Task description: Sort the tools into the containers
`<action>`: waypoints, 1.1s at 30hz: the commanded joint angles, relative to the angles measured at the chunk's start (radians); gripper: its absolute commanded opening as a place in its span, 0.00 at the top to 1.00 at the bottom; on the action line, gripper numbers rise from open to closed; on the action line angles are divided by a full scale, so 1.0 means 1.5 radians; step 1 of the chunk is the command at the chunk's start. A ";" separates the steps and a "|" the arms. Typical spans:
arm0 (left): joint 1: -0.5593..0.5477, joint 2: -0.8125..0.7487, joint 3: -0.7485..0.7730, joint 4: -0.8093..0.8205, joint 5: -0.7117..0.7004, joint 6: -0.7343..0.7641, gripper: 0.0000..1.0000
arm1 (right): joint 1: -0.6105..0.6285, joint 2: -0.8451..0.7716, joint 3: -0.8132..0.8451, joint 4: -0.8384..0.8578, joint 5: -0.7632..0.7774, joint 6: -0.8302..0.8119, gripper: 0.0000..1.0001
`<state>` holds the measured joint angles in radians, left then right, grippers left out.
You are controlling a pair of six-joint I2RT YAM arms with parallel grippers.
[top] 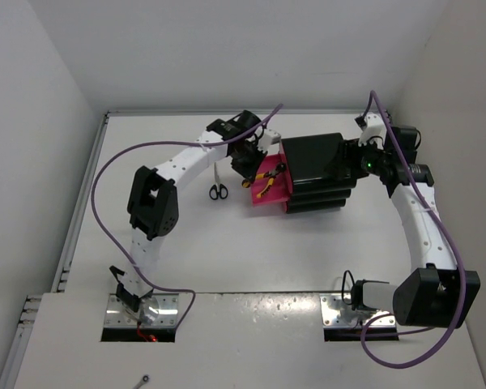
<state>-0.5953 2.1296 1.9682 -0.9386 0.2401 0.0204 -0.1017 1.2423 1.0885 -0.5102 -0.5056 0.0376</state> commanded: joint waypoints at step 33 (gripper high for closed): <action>-0.039 0.046 0.054 0.107 -0.100 -0.173 0.36 | -0.002 -0.016 -0.008 0.017 -0.002 -0.015 0.25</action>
<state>-0.6476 2.2066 2.0109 -0.8124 0.1165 -0.2260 -0.1017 1.2423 1.0870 -0.5098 -0.5053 0.0280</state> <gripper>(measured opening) 0.620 0.751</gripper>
